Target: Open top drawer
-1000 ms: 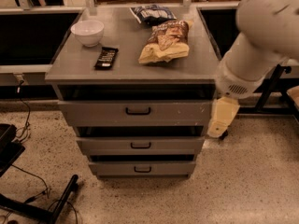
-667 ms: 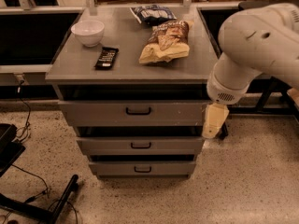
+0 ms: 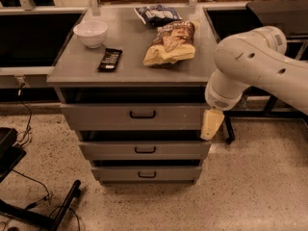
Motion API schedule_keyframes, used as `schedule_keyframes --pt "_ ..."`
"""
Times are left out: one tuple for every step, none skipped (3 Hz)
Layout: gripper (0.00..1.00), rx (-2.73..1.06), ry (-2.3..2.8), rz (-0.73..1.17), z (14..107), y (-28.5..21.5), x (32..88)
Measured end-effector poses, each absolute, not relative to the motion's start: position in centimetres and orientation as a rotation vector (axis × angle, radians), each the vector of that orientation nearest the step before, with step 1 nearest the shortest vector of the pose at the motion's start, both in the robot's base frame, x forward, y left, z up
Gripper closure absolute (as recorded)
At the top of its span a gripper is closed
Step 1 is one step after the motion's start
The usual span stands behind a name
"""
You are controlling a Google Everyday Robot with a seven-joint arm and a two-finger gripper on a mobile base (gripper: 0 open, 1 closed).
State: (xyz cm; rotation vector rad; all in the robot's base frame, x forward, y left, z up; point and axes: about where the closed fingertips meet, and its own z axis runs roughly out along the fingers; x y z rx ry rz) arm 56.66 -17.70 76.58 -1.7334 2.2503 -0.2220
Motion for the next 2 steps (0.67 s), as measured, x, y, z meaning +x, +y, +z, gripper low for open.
schedule_keyframes --pt "0.0 -1.751 2.237 -0.182 74.2 -16.8 57.7" --pt "0.0 -1.783 2.239 -0.132 71.9 -15.7 58.4"
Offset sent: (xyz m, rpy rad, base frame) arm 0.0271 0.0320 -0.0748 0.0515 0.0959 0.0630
